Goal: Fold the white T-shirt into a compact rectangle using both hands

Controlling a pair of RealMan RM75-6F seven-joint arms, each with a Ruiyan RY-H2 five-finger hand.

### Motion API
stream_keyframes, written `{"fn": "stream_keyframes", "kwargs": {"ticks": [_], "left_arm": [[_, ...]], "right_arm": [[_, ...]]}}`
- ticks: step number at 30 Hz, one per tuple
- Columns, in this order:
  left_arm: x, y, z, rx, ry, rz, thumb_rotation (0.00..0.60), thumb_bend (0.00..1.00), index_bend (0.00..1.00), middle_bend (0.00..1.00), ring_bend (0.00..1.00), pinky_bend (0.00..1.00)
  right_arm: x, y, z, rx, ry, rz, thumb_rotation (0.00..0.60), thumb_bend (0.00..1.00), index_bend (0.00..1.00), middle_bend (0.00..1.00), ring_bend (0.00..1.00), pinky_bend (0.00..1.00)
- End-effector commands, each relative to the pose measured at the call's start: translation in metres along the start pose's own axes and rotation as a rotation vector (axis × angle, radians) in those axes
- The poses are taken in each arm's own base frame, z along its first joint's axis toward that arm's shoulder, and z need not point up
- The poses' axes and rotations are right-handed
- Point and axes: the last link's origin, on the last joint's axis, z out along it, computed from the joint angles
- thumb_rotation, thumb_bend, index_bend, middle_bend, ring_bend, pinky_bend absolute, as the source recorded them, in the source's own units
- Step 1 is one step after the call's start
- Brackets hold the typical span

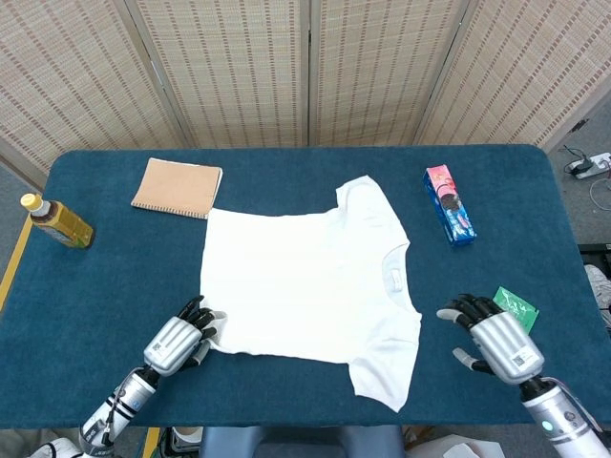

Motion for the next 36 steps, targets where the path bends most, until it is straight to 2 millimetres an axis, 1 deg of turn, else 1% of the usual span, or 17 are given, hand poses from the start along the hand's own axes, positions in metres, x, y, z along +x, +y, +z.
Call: {"fn": "stream_keyframes", "kwargs": {"ticks": [1,4,7,12,20,23,25,36], "left_arm": [[0.000,0.002,-0.001,-0.004,-0.004,0.002,0.600,0.61,0.73,0.24,0.21,0.03],[-0.001,0.004,-0.002,-0.009,-0.011,0.005,0.600,0.61,0.73,0.24,0.21,0.03],[0.000,0.005,-0.002,-0.011,-0.007,0.001,0.600,0.61,0.73,0.24,0.21,0.03],[0.001,0.005,-0.003,-0.008,-0.002,-0.002,0.600,0.61,0.73,0.24,0.21,0.03],[-0.002,0.005,-0.005,0.002,-0.008,-0.007,0.600,0.61,0.73,0.24,0.21,0.03],[-0.002,0.004,-0.006,0.007,-0.010,-0.007,0.600,0.61,0.73,0.24,0.21,0.03],[-0.002,0.004,-0.006,0.011,-0.011,-0.007,0.600,0.61,0.73,0.24,0.21,0.03],[-0.004,0.006,-0.005,0.007,-0.015,-0.009,0.600,0.61,0.72,0.24,0.21,0.03]], "right_arm": [[-0.013,-0.013,0.010,0.119,-0.068,-0.021,0.600,0.21,0.32,0.28,0.18,0.26],[-0.026,-0.018,0.017,0.190,-0.069,-0.043,0.600,0.20,0.36,0.28,0.18,0.26],[-0.038,-0.017,0.022,0.226,-0.062,-0.071,0.600,0.19,0.39,0.29,0.18,0.26],[-0.054,-0.009,0.031,0.253,-0.040,-0.123,0.600,0.16,0.40,0.29,0.18,0.26],[-0.074,-0.005,0.045,0.253,-0.011,-0.111,0.600,0.09,0.41,0.29,0.18,0.26],[-0.080,-0.006,0.048,0.252,-0.005,-0.102,0.600,0.02,0.43,0.30,0.18,0.26],[-0.084,-0.006,0.050,0.253,-0.002,-0.097,0.600,0.00,0.43,0.30,0.18,0.26],[-0.095,0.000,0.045,0.245,-0.025,-0.100,0.600,0.00,0.43,0.30,0.18,0.26]]}}
